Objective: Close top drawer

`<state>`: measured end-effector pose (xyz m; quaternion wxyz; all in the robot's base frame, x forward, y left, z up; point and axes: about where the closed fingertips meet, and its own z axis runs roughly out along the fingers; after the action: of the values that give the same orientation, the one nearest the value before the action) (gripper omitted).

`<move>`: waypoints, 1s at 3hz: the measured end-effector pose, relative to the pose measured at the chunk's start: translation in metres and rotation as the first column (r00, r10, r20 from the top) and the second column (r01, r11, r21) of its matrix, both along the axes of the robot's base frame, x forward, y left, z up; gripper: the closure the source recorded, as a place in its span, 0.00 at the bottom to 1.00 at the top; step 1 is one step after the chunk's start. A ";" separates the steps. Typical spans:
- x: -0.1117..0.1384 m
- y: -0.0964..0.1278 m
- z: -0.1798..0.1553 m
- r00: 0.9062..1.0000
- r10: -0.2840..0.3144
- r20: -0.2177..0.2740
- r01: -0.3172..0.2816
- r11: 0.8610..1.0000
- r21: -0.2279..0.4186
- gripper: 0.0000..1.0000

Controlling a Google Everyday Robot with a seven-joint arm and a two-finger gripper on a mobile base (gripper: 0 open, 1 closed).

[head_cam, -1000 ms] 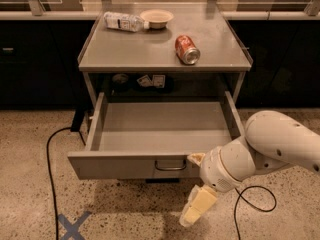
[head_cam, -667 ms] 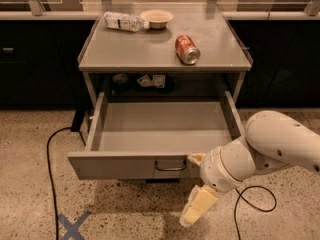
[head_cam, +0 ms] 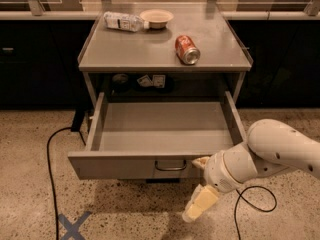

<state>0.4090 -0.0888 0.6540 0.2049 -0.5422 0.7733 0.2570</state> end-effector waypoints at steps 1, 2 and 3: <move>0.059 -0.019 0.007 0.994 -0.079 0.069 0.078 0.997 0.020 0.00; 0.059 -0.019 0.007 0.994 -0.079 0.069 0.078 0.997 0.020 0.00; 0.077 -0.016 0.007 0.994 -0.104 0.043 0.101 0.993 0.053 0.00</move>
Offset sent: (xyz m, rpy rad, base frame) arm 0.0873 -0.0297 0.0107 0.0277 -0.0974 -0.1191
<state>0.4864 -0.1049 0.6612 0.2490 -0.5021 0.7885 0.2532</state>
